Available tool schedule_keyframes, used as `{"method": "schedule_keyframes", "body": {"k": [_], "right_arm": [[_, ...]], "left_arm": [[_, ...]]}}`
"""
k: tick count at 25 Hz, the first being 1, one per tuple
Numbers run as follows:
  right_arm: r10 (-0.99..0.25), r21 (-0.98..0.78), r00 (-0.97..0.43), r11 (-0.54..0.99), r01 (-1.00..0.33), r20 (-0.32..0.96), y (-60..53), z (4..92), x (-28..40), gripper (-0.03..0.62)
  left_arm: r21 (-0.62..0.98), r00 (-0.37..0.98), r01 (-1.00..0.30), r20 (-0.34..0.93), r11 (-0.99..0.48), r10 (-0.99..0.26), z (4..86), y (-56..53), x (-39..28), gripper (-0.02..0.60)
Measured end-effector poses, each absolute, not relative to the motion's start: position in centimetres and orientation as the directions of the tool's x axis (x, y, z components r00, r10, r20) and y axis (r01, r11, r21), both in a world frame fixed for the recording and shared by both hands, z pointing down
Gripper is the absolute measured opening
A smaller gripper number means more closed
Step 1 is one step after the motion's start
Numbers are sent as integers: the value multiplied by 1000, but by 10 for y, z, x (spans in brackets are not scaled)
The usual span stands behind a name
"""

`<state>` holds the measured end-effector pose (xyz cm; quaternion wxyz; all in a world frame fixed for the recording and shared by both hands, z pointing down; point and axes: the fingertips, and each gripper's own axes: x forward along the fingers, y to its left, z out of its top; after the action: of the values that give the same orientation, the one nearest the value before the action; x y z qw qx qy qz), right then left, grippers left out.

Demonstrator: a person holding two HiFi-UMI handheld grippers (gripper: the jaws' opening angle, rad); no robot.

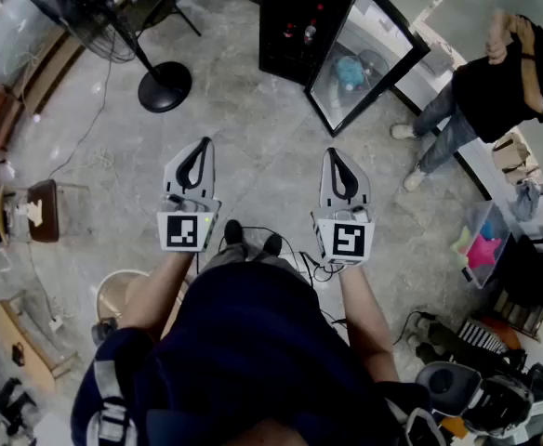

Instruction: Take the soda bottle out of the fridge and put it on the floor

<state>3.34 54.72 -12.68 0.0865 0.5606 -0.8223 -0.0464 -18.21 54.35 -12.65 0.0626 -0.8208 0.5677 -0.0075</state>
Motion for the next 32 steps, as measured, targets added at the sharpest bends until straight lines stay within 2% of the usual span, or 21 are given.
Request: {"method": "schedule_keyframes", "body": {"k": [13,32], "right_arm": [[-924,174,-380,381,-908,42,545,-133,24,17],[-913,156,-401,408,-900,73,549,-127,24,18]], "left_arm": [[-112,369,-926,-59,-361,-928,-121,538,-181,25],[-116,411,-907,-36,-404,-911,-112,538,-168,26]]}}
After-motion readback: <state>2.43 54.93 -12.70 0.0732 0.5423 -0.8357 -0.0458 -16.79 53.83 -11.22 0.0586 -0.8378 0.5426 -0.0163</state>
